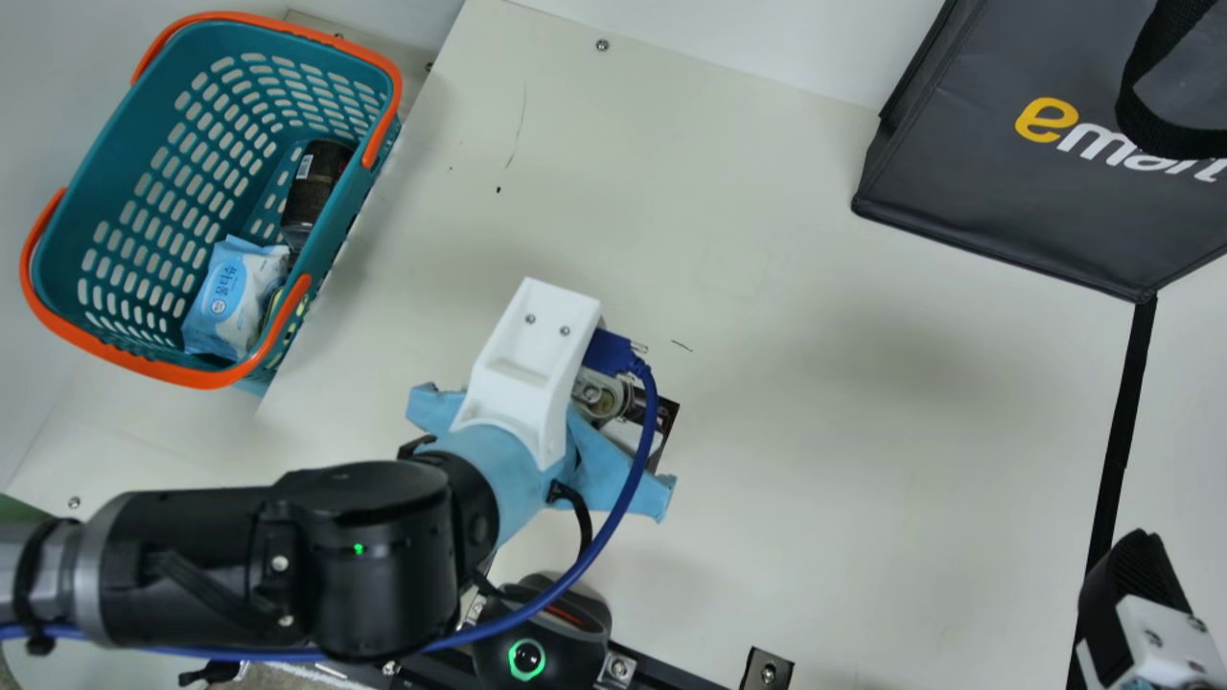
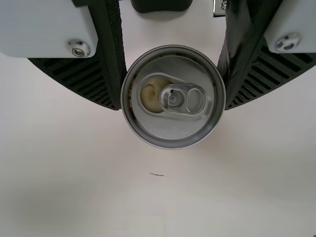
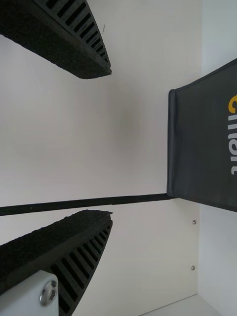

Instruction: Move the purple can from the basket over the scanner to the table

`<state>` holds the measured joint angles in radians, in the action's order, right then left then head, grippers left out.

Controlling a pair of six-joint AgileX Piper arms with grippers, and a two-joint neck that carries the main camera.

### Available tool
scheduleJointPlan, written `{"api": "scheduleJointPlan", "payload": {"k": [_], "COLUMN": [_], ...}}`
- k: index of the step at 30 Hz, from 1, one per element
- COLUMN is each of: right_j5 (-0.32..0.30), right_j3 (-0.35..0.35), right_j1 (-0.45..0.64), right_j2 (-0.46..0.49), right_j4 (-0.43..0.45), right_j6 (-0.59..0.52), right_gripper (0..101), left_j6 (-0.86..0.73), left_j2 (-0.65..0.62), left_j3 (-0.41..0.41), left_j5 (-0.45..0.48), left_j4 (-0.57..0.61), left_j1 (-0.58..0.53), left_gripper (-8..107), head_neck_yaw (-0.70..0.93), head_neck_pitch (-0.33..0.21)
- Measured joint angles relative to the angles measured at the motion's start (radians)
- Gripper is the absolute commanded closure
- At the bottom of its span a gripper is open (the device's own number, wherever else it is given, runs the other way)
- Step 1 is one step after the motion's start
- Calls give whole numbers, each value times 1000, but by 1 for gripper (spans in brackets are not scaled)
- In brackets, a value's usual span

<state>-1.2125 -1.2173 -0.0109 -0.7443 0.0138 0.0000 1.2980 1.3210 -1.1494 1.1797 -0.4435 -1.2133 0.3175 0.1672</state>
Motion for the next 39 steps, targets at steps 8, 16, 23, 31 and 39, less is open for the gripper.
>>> {"api": "scheduleJointPlan", "payload": {"k": [8,16,23,31,39], "right_j5": [0,1,1,1,1], "right_j3": [0,0,0,0,0], "right_j1": [0,0,0,0,0], "right_j2": [0,0,0,0,0], "right_j4": [0,0,0,0,0], "right_j6": [0,0,0,0,0], "right_gripper": [6,6,6,6,6], "left_j6": [62,98,114,116,103], "left_j2": [24,50,65,79,87], "left_j3": [58,103,130,148,152], "left_j5": [-52,-104,-144,-184,-201], "left_j4": [-47,-86,-103,-109,-93], "left_j1": [-28,-29,-18,1,11], "left_gripper": [107,107,90,63,37], "head_neck_yaw": [2,2,2,0,2], "head_neck_pitch": [0,2,2,2,2]}}
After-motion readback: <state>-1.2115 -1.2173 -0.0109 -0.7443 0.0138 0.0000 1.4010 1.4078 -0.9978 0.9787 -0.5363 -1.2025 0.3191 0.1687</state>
